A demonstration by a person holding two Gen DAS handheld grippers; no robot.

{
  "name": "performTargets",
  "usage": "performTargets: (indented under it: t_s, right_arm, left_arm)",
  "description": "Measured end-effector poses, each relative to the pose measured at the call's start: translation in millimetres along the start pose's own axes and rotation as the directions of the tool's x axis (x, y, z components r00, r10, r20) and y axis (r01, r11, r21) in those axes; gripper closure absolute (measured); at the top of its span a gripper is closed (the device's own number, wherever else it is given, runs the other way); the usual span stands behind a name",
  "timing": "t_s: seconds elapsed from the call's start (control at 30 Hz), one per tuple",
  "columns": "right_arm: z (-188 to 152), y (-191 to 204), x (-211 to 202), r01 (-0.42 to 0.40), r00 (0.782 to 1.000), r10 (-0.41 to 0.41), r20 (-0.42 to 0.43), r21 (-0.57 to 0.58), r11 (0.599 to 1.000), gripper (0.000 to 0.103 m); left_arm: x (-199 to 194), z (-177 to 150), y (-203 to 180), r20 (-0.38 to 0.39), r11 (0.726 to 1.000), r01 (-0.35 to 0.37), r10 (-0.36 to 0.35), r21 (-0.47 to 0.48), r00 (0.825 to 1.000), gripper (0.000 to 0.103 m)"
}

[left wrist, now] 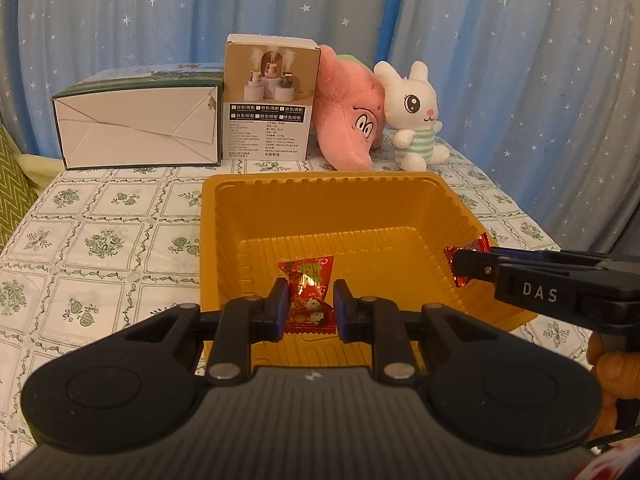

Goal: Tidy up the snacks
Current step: 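Carry both held candies over the orange tray with both tools, then open both tools to drop the candies into the orange tray, then move both open tools back to the snack pile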

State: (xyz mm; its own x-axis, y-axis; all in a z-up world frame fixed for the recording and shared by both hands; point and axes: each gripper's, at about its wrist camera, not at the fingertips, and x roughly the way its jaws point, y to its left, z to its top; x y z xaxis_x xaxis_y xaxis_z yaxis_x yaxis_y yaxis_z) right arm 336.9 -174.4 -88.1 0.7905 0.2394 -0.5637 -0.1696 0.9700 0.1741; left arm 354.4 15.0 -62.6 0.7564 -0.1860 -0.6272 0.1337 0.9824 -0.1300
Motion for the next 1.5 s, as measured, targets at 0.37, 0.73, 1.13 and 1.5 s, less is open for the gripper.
performTargets:
  t_s: [0.37,0.73,1.13,1.5]
  right_arm:
    - [-0.6,-1.8,1.5,-0.014,1.0,0.014,-0.013,0.02,1.0,0.069]
    - [1.1,-6.3,2.5,-0.062,0.998,0.063,-0.001,0.068,0.996,0.047]
    - [6.7,-19.4,-13.3,-0.049,0.997,0.04,0.068,0.138,0.989,0.025]
    - [-11.2,-14.0,-55.6,0.018,0.996,-0.03,0.088,0.132,0.991,0.025]
  left_arm:
    - [1.2,-3.5,5.4,0.022,0.999,-0.034,0.034,0.016,0.999,0.069]
    - [-3.0,-5.3,15.4,0.027,0.998,-0.062,0.061,0.007,0.998,0.061]
    - [-9.3,-5.7,12.3,0.034,0.997,-0.072,0.071,0.015,0.997,0.05]
    - [-44.3,-16.1,2.7,0.08,0.998,-0.061,0.06,0.003,0.995,0.039]
